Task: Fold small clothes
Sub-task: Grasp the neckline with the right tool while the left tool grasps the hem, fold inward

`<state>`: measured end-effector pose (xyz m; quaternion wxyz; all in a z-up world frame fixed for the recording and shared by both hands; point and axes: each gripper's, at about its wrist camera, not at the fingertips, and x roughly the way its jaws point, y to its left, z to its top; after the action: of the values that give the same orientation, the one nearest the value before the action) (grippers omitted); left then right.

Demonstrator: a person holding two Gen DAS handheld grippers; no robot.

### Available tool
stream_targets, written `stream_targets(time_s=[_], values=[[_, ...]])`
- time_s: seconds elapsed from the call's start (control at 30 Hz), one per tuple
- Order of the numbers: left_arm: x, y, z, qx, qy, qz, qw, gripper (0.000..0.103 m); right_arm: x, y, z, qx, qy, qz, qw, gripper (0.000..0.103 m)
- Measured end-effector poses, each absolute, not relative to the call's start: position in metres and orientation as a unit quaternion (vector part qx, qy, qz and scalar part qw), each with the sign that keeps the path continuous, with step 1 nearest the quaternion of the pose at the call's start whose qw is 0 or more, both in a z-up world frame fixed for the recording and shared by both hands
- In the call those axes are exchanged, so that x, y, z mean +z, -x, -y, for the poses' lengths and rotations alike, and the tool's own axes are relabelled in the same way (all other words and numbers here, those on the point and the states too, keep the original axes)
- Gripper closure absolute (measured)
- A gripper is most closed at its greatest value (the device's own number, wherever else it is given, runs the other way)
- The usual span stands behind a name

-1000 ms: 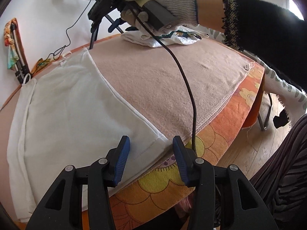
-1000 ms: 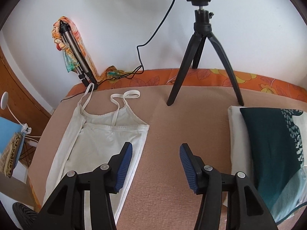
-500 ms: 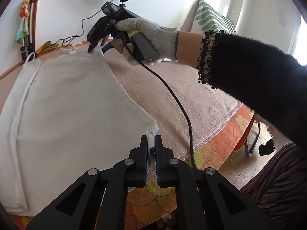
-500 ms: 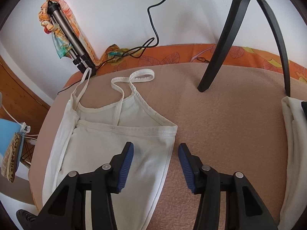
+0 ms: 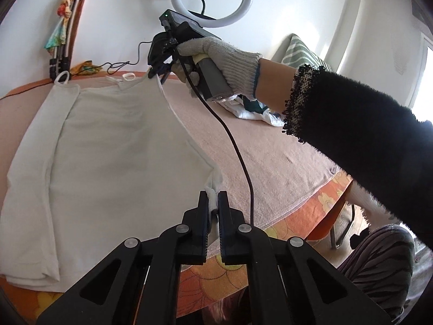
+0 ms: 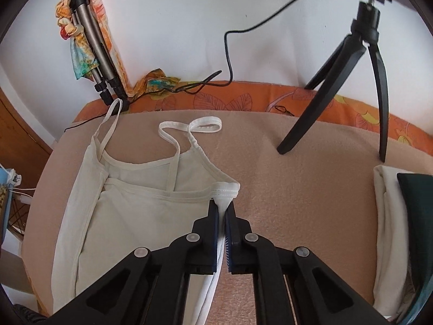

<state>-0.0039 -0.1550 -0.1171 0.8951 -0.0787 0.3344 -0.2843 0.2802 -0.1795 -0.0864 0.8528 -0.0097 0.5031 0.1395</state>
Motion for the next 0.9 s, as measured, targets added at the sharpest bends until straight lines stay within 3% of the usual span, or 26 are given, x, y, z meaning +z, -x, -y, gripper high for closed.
stream_targets(time_s=[0.33,0.9], values=[[-0.117,0.015,0.105,-0.249,0.131,-0.324,0.903,0.098,-0.062,-0.278,0.101,0.11,0.096,-0.489,0.86,0.101],[-0.144,0.016,0.057,-0.2,0.18,-0.347,0.898,0.098,-0.12,-0.287,-0.002,0.126,0.147,-0.514,0.836,0.102]])
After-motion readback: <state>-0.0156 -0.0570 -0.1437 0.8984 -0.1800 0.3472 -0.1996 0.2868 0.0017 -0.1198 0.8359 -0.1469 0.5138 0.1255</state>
